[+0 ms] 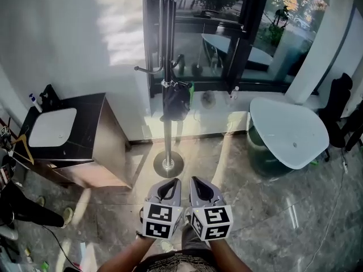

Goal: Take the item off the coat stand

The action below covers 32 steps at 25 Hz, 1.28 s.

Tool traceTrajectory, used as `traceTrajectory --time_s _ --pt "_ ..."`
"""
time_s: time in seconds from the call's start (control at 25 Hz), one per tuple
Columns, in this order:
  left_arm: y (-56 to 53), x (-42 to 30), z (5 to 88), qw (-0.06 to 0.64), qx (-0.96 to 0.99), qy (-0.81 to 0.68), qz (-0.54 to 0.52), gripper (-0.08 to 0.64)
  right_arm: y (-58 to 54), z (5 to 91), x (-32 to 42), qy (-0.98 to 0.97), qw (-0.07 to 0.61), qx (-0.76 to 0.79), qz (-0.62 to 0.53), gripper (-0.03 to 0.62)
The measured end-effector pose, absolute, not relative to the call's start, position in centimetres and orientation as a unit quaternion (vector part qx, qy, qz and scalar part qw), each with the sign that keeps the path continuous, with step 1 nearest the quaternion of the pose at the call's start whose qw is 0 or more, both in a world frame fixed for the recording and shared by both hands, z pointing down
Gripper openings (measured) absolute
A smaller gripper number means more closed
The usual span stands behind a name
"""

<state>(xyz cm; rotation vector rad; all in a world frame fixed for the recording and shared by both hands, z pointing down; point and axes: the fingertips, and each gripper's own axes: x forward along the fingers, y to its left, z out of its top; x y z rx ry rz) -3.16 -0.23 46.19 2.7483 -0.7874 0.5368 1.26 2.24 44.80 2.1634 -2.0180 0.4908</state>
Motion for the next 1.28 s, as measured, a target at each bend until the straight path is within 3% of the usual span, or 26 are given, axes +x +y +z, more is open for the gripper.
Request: traceTrajectory --time_s 1.28 --pt "-13.8 4.7 46.2 0.126 0.912 -0.344 0.182 0.005 -13.1 44.1 10.7 -0.720 0.101 0.675 0.124 0.006"
